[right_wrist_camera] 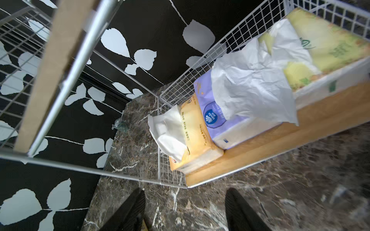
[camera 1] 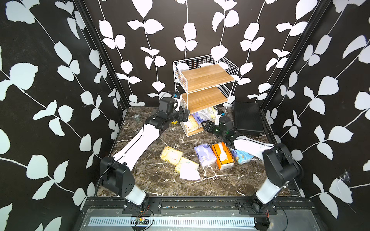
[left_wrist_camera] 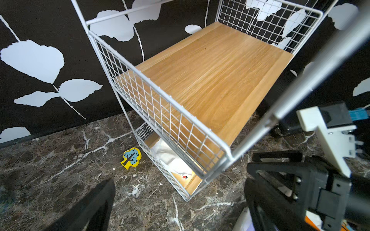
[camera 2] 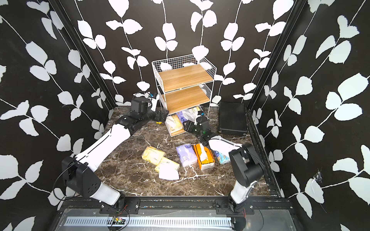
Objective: Remove the tissue boxes from the shelf
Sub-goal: Pick up a box of tissues from the shelf.
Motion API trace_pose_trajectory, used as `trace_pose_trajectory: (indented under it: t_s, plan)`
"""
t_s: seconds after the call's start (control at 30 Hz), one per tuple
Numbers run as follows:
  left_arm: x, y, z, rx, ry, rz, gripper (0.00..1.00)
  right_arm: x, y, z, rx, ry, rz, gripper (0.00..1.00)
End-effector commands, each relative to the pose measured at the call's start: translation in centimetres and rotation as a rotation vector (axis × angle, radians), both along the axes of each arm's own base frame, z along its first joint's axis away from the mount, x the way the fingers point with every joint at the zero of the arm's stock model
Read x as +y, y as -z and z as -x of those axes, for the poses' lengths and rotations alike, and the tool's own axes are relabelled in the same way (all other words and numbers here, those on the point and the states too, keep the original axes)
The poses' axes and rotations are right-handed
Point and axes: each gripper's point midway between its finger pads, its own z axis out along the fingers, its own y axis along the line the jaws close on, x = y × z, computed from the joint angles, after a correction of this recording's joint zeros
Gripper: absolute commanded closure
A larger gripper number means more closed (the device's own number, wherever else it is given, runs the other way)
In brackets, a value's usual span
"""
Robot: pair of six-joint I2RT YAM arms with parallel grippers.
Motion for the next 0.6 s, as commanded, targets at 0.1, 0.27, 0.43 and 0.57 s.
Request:
trace_pose_trajectory:
  t_s: [0.1, 0.27, 0.43, 0.57]
  plan:
    - [1.7, -0.2, -1.1, -0.005, -0.076, -0.029, 0.01, 2.9, -2.3, -2.7, -0.063, 0.018, -0.117, 0.36]
    - [3.1, 0.2, -0.9, 0.009, -0.119, -0.018, 0.01, 5.7, -0.4, -3.3, -0.043, 0.015, -0.016, 0.34]
    - [3.2, 0.4, 0.6, 0.015, -0.092, -0.007, 0.01, 5.8, 1.3, -4.7, -0.025, 0.067, 0.037, 0.31]
    - [3.5, 0.6, 1.1, 0.003, -0.086, -0.02, 0.01, 4.9, 3.2, -5.3, 0.006, 0.106, 0.128, 0.3]
